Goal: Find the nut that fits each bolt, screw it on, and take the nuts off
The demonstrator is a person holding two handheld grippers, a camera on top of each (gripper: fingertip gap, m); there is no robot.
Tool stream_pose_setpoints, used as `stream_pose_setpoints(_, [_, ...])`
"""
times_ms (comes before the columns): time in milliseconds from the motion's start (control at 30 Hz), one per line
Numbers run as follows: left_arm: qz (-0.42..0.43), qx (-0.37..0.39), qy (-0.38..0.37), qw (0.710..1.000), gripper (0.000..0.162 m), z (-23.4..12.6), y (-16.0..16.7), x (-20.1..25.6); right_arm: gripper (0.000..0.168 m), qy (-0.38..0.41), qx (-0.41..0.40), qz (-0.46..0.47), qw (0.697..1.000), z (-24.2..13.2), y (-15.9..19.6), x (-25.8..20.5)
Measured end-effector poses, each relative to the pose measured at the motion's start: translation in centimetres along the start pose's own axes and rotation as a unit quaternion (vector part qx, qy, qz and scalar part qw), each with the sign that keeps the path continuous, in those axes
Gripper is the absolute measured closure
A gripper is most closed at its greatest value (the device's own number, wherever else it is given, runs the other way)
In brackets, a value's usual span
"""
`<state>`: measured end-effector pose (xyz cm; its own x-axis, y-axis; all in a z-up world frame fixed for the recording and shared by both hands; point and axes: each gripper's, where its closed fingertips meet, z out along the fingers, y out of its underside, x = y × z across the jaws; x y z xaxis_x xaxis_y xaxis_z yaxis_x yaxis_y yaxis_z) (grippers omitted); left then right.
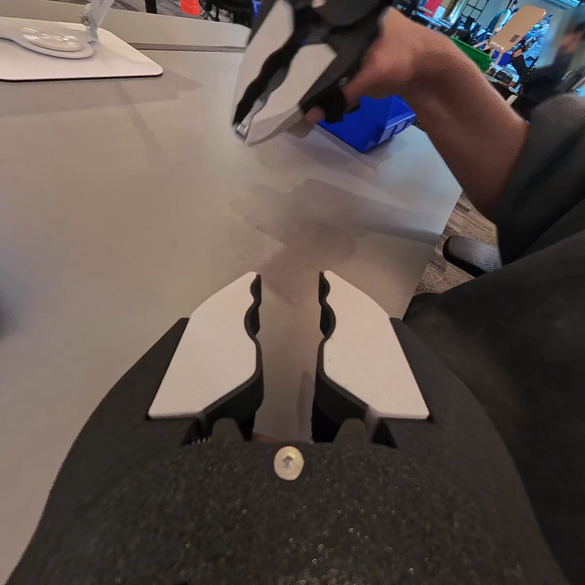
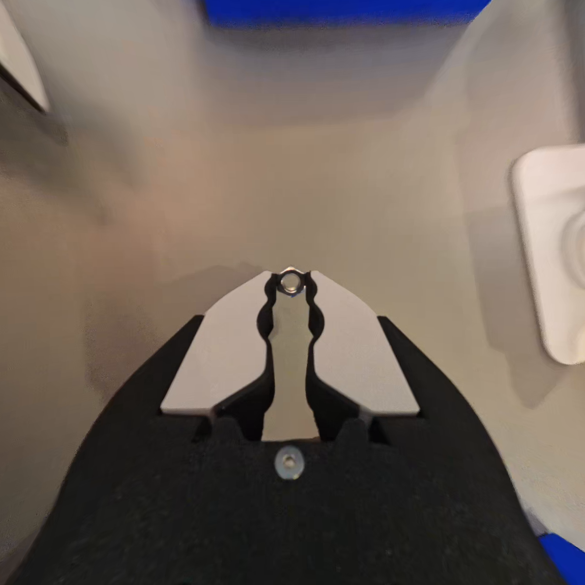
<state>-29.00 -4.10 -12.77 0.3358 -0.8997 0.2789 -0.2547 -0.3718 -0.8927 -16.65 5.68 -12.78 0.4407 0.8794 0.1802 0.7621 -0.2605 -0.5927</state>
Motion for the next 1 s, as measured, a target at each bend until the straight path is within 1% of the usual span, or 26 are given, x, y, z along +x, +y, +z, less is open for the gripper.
stream_pose_setpoints(33, [-0.003,0.002,-0.009,1.0,0.128,-0.1,-0.1,-0.4,0.151,0.028,0.052,0.006,0.998,-1.2,-0.7,-0.2])
stream_pose_setpoints(100, [-0.012,0.006,-0.019,1.0,0.128,-0.2,-0.4,-0.9,0.151,0.078,0.16,0.034,0.983,-3.7,-1.2,-0.6])
stream_pose_setpoints(167, [-0.019,0.01,-0.025,0.999,0.126,-0.3,-0.8,-1.4,0.151,0.118,0.267,0.077,0.953,-5.9,-0.5,-1.2])
stream_pose_setpoints(200, [-0.016,0.012,-0.027,0.999,0.126,-0.5,-1.1,-1.6,0.151,0.141,0.316,0.107,0.932,-7.1,0.1,-1.1])
stream_pose_setpoints(267, [-0.006,0.018,-0.038,0.999,0.126,-1.2,-2.1,-2.4,0.151,0.145,0.399,0.161,0.891,-9.2,1.4,-1.6])
stream_pose_setpoints(333, [0.01,0.015,-0.054,0.998,0.126,-2.2,-3.2,-3.4,0.151,0.148,0.449,0.184,0.861,-10.9,2.4,-1.7])
stream_pose_setpoints(367, [0.022,0.011,-0.066,0.998,0.126,-2.8,-3.9,-4.1,0.151,0.156,0.457,0.181,0.857,-11.3,2.9,-1.8])
stream_pose_setpoints(467, [0.04,0.018,-0.109,0.993,0.128,-5.2,-6.8,-6.9,0.151,0.18,0.444,0.162,0.863,-11.6,3.9,-1.6])
stream_pose_setpoints(533, [0.035,0.007,-0.158,0.987,0.13,-6.9,-8.8,-10.4,0.151,0.187,0.442,0.155,0.863,-11.7,4.2,-1.4])
stream_pose_setpoints(600, [0.041,-0.033,-0.208,0.977,0.127,-8.2,-10.2,-14.6,0.151,0.176,0.449,0.163,0.861,-11.6,4.3,-1.5])
stream_pose_setpoints(667, [0.072,-0.092,-0.258,0.959,0.125,-8.9,-11.1,-19.2,0.151,0.163,0.454,0.165,0.86,-11.6,4.1,-1.8])
stream_pose_setpoints(767, [0.125,-0.203,-0.291,0.926,0.124,-8.4,-11.1,-25.6,0.151,0.158,0.441,0.155,0.87,-11.0,3.9,-2.4])
stream_pose_setpoints(900, [0.211,-0.318,-0.254,0.889,0.123,-5.1,-10.6,-30.2,0.151,0.162,0.417,0.137,0.884,-10.0,3.7,-2.9])
stream_pose_setpoints(933, [0.23,-0.349,-0.244,0.875,0.123,-4.4,-10.0,-31.2,0.151,0.164,0.414,0.135,0.885,-9.9,3.8,-2.8])
stream_pose_setpoints(1000, [0.274,-0.412,-0.227,0.839,0.123,-3.3,-8.8,-33.3,0.151,0.161,0.414,0.138,0.885,-9.8,3.8,-2.8])
